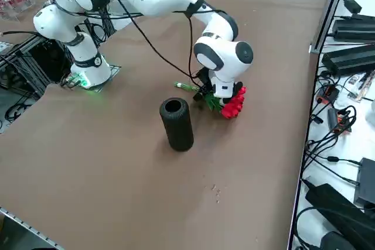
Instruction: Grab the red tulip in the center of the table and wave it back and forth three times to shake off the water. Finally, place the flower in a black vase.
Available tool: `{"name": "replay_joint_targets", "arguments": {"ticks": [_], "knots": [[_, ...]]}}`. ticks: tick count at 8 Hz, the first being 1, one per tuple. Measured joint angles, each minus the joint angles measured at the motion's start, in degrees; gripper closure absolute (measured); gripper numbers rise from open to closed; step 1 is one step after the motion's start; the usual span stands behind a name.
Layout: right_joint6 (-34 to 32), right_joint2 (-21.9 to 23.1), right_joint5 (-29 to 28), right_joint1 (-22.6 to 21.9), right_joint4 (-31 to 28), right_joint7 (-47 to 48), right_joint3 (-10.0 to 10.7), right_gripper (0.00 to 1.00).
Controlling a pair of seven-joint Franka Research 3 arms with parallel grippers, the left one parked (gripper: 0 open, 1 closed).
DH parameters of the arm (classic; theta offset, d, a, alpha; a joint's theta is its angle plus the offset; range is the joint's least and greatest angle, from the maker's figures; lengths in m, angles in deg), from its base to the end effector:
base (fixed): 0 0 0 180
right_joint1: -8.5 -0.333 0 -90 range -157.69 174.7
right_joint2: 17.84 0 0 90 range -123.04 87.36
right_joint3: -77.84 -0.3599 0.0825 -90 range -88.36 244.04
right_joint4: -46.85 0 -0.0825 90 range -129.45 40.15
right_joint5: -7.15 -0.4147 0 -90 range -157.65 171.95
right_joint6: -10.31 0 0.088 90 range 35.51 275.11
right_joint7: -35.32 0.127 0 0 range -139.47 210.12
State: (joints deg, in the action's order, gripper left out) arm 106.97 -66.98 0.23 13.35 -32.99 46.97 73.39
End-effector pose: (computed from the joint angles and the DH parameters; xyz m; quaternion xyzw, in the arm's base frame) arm 0.7081 0.0004 0.1578 -0.9484 0.1283 0.2838 0.0600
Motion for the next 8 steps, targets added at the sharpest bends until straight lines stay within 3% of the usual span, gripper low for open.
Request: {"name": "replay_joint_targets", "arguments": {"ticks": [1,2,5,6,8], "knots": [[-0.12,0.0,0.1,0.0,0.05,0.0,0.0,0.08],[-0.19,0.0,0.11,0.0,0.08,0.0,0.0,0.16],[-0.25,0.0,0.12,-0.03,0.16,0.0,0.0,0.75],[-0.34,0.0,0.12,-0.04,0.26,0.0,0.0,0.82],[-0.37,0.0,0.12,-0.09,0.38,0.0,0.0,0.82]]}}
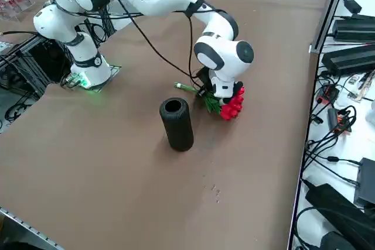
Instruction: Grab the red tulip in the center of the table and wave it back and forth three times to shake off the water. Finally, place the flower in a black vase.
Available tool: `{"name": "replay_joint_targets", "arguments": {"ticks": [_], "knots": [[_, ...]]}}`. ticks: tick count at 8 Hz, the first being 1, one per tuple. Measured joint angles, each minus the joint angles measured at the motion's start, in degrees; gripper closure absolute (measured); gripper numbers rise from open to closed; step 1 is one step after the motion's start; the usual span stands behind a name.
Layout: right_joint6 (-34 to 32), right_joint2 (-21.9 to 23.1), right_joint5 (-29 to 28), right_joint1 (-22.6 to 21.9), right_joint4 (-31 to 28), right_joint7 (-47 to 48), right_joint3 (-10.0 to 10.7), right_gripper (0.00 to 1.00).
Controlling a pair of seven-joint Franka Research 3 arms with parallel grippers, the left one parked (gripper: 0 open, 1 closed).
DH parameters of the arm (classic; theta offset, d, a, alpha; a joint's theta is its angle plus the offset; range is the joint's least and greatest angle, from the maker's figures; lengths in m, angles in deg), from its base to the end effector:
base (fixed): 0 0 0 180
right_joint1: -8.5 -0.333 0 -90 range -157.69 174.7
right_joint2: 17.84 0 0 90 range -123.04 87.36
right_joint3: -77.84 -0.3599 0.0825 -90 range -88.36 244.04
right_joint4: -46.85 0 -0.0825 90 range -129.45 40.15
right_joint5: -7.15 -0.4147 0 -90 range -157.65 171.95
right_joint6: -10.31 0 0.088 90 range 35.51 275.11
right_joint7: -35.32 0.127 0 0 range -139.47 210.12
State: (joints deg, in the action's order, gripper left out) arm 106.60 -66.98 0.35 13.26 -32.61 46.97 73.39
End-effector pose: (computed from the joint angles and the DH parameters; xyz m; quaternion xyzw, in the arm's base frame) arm 0.7094 0.0011 0.1602 -0.9487 0.1268 0.2836 0.0589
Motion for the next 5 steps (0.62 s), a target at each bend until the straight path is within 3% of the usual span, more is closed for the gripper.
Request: {"name": "replay_joint_targets", "arguments": {"ticks": [3,5], "knots": [[0.14,0.49,1.58,0.02,2.02,0.38,0.33,0.82],[0.9,3.08,3.58,-0.18,3.75,0.66,0.39,0.82]]}}
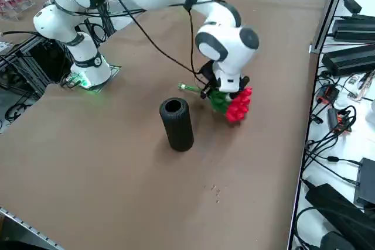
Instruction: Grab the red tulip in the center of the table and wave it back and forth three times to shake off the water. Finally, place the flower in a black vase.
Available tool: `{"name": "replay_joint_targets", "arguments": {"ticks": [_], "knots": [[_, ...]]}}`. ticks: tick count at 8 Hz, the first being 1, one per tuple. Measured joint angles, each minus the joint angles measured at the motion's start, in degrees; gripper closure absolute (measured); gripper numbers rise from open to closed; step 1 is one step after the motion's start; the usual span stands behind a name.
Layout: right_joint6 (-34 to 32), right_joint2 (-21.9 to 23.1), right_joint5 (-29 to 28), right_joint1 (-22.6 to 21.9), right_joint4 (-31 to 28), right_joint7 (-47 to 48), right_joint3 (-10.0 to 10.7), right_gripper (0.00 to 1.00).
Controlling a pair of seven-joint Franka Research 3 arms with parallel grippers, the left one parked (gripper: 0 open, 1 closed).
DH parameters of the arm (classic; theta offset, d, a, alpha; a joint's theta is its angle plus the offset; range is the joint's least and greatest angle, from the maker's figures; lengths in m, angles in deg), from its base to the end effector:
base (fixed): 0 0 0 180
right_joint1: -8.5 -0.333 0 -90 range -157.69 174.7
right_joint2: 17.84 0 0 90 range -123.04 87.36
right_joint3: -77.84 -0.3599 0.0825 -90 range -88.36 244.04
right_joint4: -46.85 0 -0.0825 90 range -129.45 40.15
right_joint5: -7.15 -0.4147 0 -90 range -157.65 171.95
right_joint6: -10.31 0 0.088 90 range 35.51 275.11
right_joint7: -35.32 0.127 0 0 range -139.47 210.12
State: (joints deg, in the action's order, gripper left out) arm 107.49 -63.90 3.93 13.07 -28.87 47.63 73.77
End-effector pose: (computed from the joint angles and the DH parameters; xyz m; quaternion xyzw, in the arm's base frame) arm 0.7398 -0.0105 0.2245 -0.9680 0.1233 0.2163 0.0317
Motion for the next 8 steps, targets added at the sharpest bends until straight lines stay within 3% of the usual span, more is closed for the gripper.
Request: {"name": "replay_joint_targets", "arguments": {"ticks": [4,5,8], "knots": [[5.25,12.2,6.12,-0.85,1.59,3.6,0.65,0.85],[8.07,15.8,7.55,-0.6,1.59,4.32,1.94,0.85],[17.8,22.28,9.22,0.6,1.38,4.87,8.89,0.85]]}}
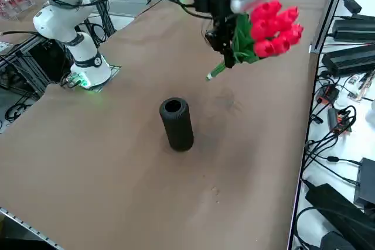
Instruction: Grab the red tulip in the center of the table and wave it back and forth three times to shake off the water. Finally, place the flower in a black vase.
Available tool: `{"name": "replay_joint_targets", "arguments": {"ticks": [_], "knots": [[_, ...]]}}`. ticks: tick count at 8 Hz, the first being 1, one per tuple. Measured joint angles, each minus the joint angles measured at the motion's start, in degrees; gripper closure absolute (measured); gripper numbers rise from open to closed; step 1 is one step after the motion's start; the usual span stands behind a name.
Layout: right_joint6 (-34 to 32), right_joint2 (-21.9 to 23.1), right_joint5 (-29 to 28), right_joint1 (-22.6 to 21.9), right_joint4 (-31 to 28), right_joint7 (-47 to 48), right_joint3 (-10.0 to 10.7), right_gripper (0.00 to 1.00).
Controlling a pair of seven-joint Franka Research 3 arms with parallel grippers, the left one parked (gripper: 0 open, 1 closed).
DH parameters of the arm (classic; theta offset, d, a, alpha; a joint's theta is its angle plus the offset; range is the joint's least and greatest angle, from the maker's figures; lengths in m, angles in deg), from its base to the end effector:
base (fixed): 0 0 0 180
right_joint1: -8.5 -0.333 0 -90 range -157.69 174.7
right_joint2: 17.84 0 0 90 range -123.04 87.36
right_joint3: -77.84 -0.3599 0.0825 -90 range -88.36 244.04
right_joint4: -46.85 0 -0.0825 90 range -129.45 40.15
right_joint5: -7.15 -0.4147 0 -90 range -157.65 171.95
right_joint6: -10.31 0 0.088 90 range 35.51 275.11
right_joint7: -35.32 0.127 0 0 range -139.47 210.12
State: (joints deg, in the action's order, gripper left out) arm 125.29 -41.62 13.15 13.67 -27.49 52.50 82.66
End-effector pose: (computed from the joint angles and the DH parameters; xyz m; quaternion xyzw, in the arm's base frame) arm 0.7529 -0.1276 0.5577 0.9640 -0.2115 0.1509 0.0570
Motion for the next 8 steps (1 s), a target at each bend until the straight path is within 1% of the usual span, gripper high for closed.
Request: {"name": "replay_joint_targets", "arguments": {"ticks": [1,2,3,4,5,6,7,8], "knots": [[3.22,0.85,0.24,0.32,-0.07,-0.56,2.88,0.85],[6.49,1.12,0.24,0.84,-0.11,-3.06,6.07,0.85],[8.92,1.15,0.22,2.21,-0.13,-6.34,7.98,0.85],[10.14,1.3,0.21,3.68,-0.11,-8.42,8.32,0.85],[10.57,2.1,0.2,3.99,-0.07,-9.02,8.3,0.85],[10.03,3.76,0.1,3.56,-0.09,-9.06,7.77,0.85],[8.15,5.54,-0.04,2.44,-0.25,-9.11,6.59,0.85],[6.39,6.76,-0.03,-0.17,-0.47,-8.39,4.92,0.85]]}}
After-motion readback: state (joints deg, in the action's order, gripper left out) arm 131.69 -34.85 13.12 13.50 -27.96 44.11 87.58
